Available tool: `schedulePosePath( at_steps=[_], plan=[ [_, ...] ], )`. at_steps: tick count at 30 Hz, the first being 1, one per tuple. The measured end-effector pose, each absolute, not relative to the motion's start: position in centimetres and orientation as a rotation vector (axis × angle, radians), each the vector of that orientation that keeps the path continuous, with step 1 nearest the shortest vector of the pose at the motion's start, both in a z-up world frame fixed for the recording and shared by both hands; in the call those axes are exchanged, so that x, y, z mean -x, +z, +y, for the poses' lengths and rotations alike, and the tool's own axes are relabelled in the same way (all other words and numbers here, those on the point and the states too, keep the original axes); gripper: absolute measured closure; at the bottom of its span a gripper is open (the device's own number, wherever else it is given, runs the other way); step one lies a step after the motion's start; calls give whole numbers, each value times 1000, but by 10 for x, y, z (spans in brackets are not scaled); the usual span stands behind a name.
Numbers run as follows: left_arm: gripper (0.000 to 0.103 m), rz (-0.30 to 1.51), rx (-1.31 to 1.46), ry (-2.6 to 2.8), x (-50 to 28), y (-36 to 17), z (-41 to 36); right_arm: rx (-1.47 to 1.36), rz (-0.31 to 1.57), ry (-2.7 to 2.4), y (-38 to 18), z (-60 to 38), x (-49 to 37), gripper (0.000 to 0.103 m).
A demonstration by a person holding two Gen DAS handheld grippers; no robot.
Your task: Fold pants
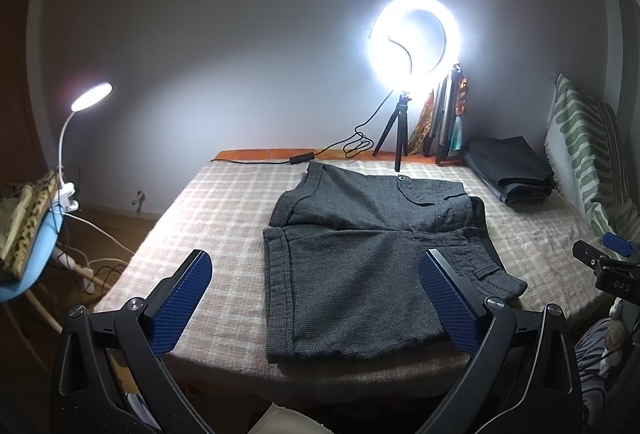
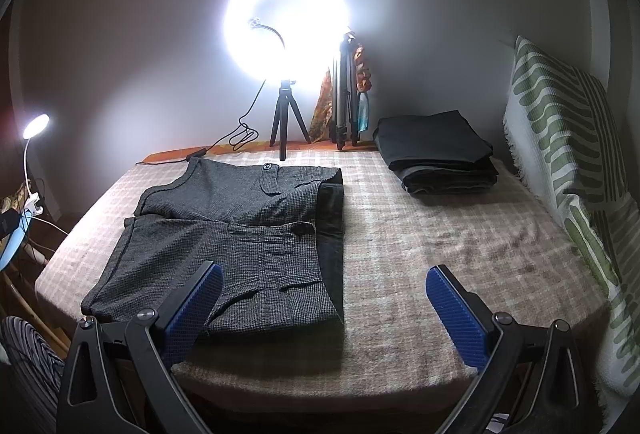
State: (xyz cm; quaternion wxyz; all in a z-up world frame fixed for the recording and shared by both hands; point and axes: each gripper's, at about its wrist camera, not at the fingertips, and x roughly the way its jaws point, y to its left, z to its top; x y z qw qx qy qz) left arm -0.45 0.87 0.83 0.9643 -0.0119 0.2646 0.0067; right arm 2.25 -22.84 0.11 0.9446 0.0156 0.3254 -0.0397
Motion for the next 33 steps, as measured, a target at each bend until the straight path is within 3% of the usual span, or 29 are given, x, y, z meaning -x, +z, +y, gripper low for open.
schedulePosePath(
  at_steps=[33],
  plan=[
    [0, 539, 16, 7, 5, 6, 4, -29, 664, -66, -1, -225, -23, 0]
  ],
)
